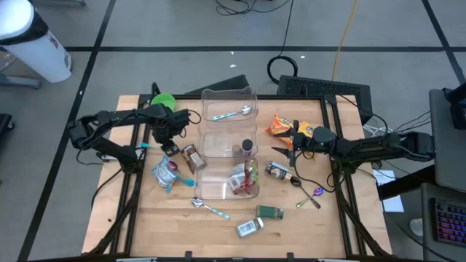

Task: Pick & Place Food Item
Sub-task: Put the top blue spoon into the top transparent bin

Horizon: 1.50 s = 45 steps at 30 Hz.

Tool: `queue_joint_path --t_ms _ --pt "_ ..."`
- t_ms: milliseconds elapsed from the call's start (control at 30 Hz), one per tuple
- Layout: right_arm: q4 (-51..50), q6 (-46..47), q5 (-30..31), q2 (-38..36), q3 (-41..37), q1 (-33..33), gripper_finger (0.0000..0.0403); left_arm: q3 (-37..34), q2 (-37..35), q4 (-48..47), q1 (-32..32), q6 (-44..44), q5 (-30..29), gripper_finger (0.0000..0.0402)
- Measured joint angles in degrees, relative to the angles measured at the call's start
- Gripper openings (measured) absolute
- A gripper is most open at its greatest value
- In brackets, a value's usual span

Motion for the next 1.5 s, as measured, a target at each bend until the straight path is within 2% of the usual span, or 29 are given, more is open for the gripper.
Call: queue_joint_path --t_ms 167,300,633,1000,1167,1500 --pt "0.0 -0.1 0.0 0.0 0.0 0.0 0.0240 0.0 1.5 -1.7 0.0 0.4 -1.8 0.0226" --pt "0.0 0.0 0.0 0.0 0.0 0.0 0.0240 0.1 4.6 -1.1 0.0 0.5 -1.9 0.0249" --pt "0.0 0.1 0.0 0.0 0.0 0.0 0.0240 0.1 13.5 -0.6 0.0 0.4 -2.9 0.0253" --pt "-0.6 0.1 0.0 0.0 0.0 0.0 0.0240 0.0 14.9 0.6 0.0 -0.3 -4.8 0.0251" --pt "-0.6 0.1 0.0 0.0 0.0 0.0 0.0240 0.0 14.9 0.6 0.0 -0.5 -5.0 0.0203" --pt "-0.4 0.1 0.0 0.0 0.0 0.0 0.0240 0.0 14.9 0.2 0.0 -0.6 -5.4 0.0022"
